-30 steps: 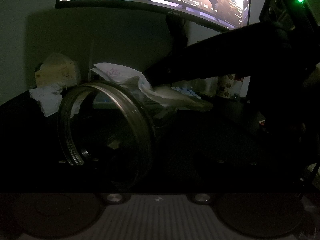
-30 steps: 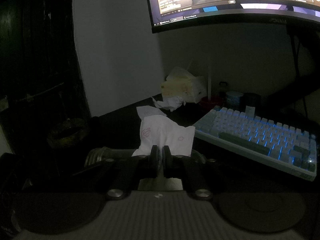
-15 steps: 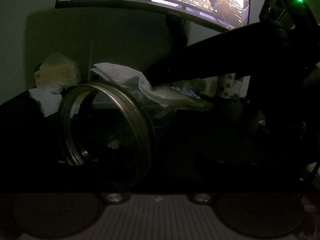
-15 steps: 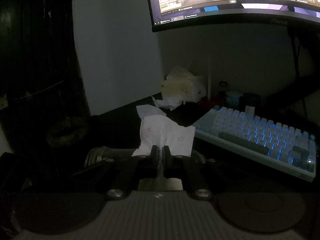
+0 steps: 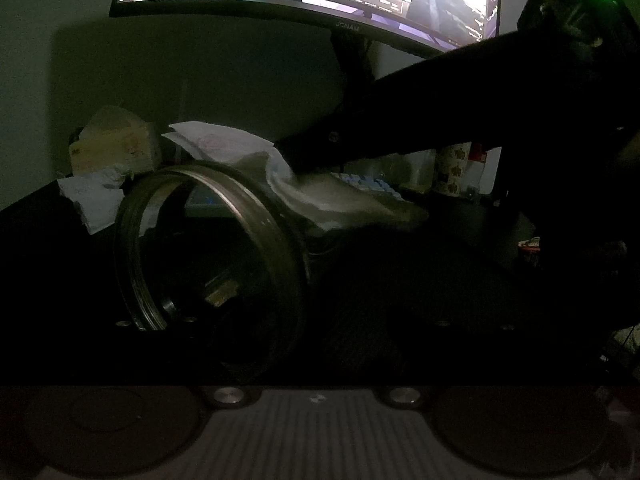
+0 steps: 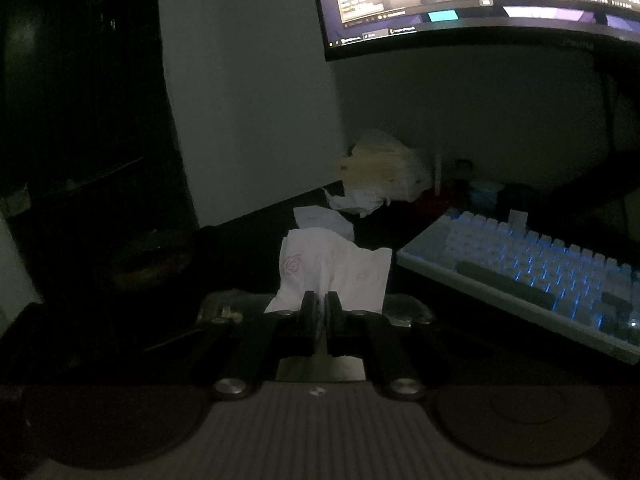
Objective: Clean container
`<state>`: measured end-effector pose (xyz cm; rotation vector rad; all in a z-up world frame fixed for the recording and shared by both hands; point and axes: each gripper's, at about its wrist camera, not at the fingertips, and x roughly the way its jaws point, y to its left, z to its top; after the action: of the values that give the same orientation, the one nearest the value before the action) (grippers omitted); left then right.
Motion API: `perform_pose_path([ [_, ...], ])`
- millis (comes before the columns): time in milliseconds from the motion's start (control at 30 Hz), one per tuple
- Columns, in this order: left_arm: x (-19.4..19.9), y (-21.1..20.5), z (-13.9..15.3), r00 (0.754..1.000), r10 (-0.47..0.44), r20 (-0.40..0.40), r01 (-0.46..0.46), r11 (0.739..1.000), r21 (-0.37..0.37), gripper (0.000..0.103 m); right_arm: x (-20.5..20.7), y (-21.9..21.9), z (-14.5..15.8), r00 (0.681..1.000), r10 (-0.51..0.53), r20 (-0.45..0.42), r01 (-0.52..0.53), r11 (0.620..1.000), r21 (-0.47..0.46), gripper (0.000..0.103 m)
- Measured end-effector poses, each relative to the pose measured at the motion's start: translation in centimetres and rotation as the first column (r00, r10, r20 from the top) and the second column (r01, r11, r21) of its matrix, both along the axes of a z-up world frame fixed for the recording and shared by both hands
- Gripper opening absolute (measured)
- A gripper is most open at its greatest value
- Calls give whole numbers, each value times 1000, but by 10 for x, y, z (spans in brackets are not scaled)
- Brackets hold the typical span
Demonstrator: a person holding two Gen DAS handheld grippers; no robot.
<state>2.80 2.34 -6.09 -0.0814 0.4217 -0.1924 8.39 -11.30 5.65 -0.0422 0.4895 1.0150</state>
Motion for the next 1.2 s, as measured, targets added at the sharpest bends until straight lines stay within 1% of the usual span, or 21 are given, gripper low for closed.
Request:
perform_pose_path([
  [1200,-3,-4,-1,1000,-2,4,2,1000,16,78,8,-6,-5,999,-33,-7,33,999,18,7],
])
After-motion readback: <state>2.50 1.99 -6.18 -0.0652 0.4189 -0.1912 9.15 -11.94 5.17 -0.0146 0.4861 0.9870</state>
